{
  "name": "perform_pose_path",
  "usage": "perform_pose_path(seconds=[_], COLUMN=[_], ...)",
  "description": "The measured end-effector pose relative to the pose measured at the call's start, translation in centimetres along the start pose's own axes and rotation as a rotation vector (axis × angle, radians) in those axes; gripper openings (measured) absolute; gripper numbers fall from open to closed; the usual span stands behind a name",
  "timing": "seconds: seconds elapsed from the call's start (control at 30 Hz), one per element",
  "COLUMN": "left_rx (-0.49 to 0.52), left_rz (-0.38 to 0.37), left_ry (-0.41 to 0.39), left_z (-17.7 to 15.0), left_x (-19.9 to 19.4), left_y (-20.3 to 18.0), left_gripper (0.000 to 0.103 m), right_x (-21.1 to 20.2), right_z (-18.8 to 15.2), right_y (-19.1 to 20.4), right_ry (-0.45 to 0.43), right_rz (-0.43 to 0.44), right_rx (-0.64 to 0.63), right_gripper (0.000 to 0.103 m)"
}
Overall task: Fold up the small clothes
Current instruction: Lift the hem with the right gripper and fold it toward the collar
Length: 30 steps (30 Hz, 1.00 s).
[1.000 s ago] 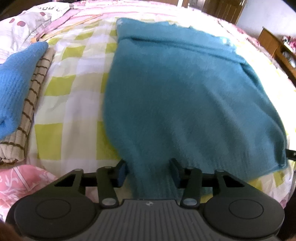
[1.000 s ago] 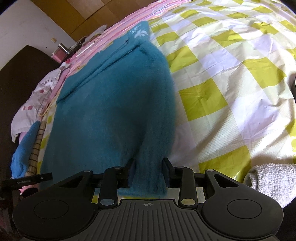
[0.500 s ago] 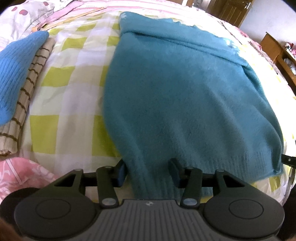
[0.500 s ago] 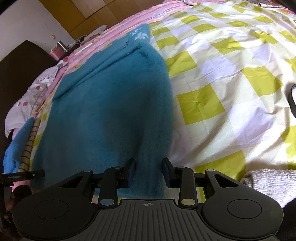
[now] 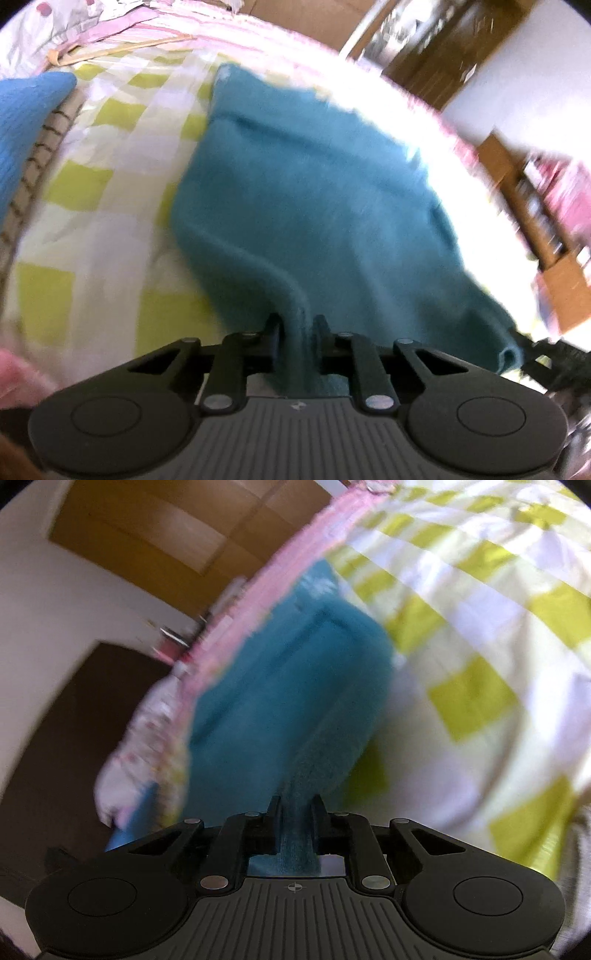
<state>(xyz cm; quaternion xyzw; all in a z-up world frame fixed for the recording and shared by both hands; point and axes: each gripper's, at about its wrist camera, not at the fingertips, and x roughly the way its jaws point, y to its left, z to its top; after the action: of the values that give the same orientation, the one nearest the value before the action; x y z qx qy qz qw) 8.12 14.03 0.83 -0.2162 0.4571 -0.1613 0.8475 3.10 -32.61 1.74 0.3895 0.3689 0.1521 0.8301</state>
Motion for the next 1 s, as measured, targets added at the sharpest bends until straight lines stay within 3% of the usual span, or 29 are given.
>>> perform_pose_path(seconds=[0.2,0.4,0.6,1.0], left_rx=[-0.155,-0.194,-0.179,-0.164], left_rz=[-0.196,-0.251,-0.233,-0.113], left_ry=[-0.156,-0.261,-0.345,-0.392], left_z=[3.9,8.7,13.5,18.8], left_x=[0.6,2.0,3.5,8.1], left_y=[1.4,2.2,2.5,3.7], left_gripper=[0.020,0.019,0.019,0.019], right_x=[1.6,4.4,8.1,14.3], right_z=[3.1,7.4,11.6,18.0], right_y=[2.1,3.4,4.0,2.9], right_ry=[-0.104,-0.223,-0.285,-0.385], right_rz=[0.112,0.173,0.177,0.134], right_rx=[0.053,0.089,0.099,0.108], right_gripper=[0.015,0.015,0.015,0.015])
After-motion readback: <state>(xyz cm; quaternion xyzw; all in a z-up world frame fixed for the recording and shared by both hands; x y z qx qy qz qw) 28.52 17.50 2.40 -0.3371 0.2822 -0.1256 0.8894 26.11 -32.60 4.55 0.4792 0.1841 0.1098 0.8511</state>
